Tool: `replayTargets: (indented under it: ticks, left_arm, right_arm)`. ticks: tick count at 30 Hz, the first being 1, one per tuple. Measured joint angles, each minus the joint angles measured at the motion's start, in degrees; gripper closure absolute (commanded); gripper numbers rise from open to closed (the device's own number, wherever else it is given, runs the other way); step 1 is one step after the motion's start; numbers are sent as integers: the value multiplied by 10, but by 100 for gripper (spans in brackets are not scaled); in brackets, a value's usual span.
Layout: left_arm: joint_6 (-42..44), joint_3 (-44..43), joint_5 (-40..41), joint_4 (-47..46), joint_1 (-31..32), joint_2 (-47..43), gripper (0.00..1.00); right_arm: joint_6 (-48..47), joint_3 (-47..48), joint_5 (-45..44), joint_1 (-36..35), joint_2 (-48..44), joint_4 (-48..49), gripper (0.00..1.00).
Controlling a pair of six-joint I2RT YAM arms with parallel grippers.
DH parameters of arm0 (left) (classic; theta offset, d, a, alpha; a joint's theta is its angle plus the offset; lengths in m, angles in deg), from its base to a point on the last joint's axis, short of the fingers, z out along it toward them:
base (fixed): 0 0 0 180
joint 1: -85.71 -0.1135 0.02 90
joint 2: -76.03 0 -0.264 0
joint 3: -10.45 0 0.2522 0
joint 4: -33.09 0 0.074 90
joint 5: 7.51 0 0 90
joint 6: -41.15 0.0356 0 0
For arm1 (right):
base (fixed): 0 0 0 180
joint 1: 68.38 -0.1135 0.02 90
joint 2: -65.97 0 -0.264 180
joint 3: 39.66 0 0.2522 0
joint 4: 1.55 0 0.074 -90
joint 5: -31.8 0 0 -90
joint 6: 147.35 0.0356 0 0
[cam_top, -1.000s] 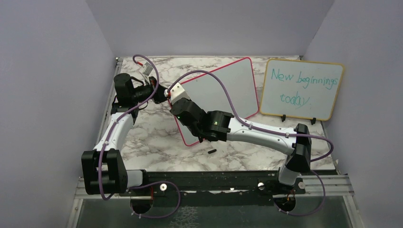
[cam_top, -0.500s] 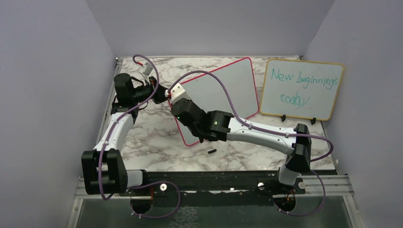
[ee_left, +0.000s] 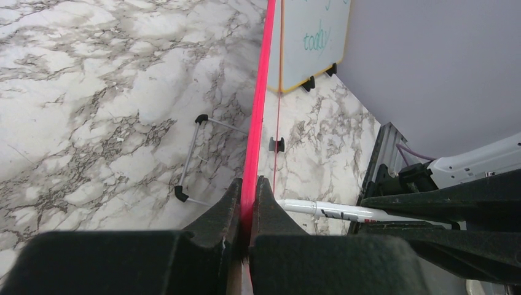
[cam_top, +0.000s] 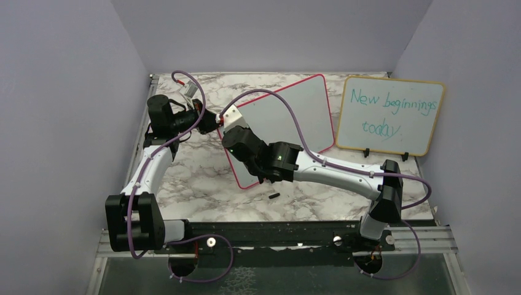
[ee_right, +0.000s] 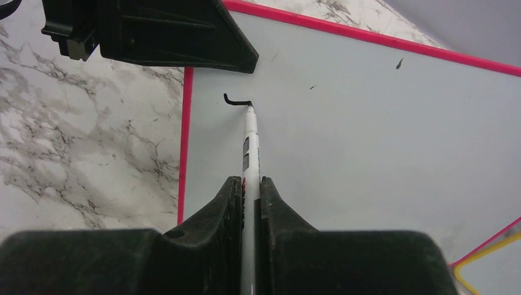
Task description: Write a sentence on the whiteboard
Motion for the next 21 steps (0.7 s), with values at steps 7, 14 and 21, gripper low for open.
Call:
replayTargets:
  ticks: [7, 14, 21]
  left_arm:
    - [1, 0, 1, 1, 0, 0, 100]
    - [1, 0, 1, 1, 0, 0, 100]
    - [1, 0, 0, 0, 2, 0, 100]
  right_arm:
    - [3, 0, -7, 4, -2, -1, 100]
    - [5, 0, -6, 6, -4, -1, 99]
    - [3, -21, 9, 15, -27, 0, 99]
